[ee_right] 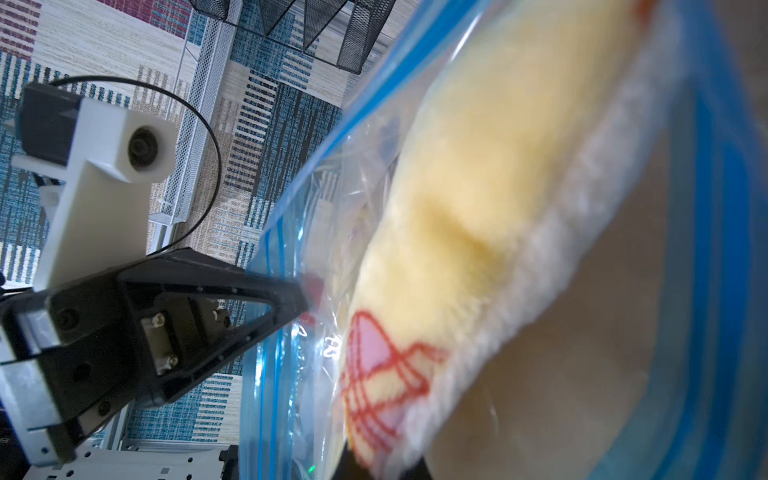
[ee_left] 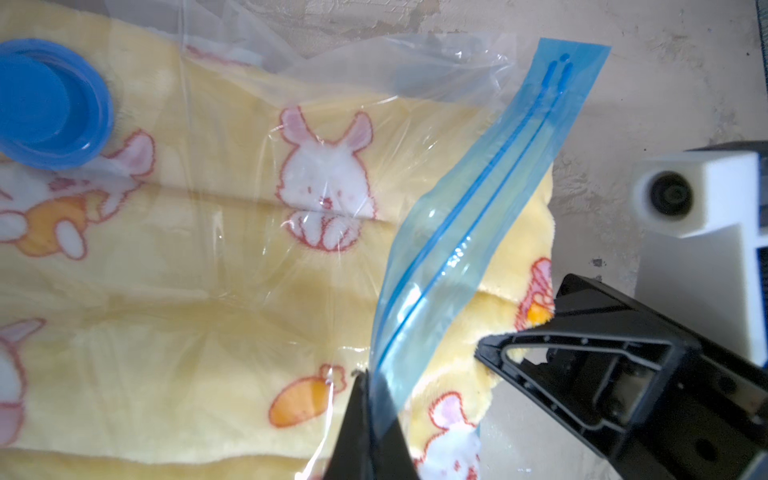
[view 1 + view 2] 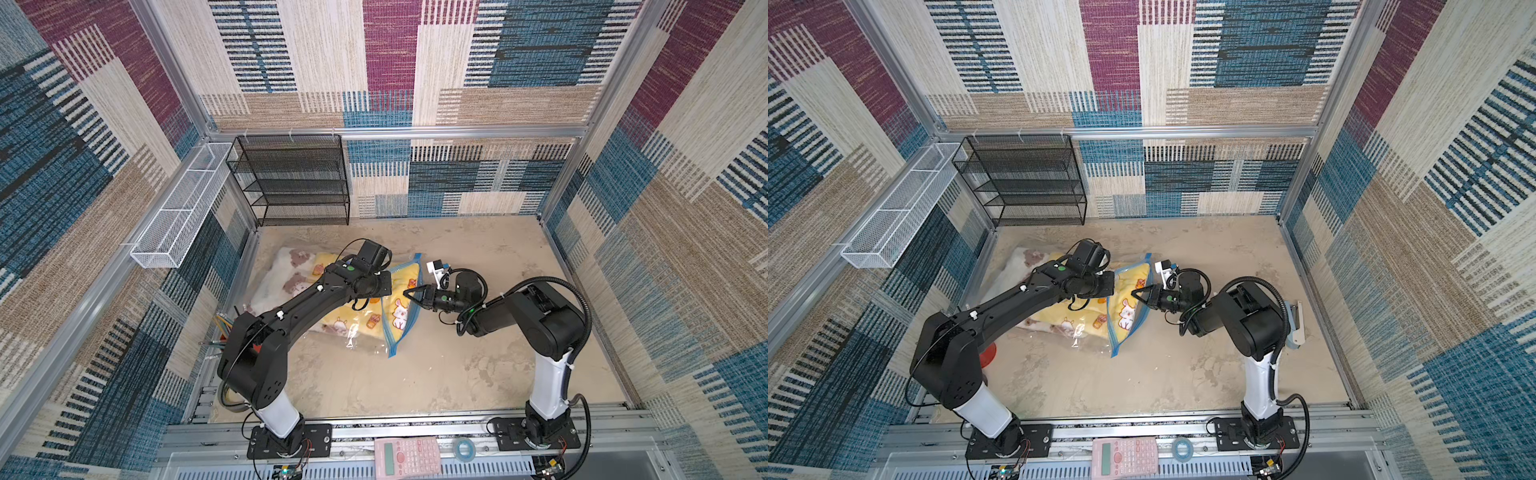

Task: Take the blanket out of the vacuum bag
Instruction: Take out the blanket from the vacuum bag.

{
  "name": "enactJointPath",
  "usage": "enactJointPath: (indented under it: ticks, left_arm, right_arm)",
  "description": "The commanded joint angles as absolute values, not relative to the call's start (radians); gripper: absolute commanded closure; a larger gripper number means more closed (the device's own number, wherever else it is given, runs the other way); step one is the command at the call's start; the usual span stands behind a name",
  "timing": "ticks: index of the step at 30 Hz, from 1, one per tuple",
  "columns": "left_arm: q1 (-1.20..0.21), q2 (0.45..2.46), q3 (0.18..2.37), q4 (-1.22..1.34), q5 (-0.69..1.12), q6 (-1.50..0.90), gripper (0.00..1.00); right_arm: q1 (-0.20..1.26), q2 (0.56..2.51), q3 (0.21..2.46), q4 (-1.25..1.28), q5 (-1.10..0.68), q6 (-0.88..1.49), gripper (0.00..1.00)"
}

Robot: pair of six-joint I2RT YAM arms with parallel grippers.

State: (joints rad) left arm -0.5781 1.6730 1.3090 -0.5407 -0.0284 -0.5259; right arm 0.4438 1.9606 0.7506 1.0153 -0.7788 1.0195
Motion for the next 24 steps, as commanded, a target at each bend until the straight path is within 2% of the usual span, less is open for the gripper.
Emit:
enactJointPath:
  ticks: [1,7,13,20,24]
  left_arm:
    - [-0.578,1.683,1.314,-0.547,-0.050,-0.499,1.00]
    - [-0.578,1.681,1.316,-0.547,-0.052,-0.490,1.00]
    - [-0.580,1.668,1.316,-0.547,-0.076,-0.472,1.00]
    - [-0.580,1.650,1.314,-0.548,-0.104,-0.464,1.00]
    - [-0.579,1.640,1.312,-0.547,-0.113,-0.459,1.00]
  right_arm:
    - [0.442,1.969,0.765,1.119,-0.817,1.131,1.00]
    - [0.442,1.940,0.814,1.036,-0.868,1.146,1.00]
    - [0.434,1.809,0.873,0.671,-0.760,0.918,1.00]
    - [0.398,1.788,0.874,0.630,-0.773,0.925,1.00]
    - [0.397,1.768,0.913,0.489,-0.750,0.839,1.00]
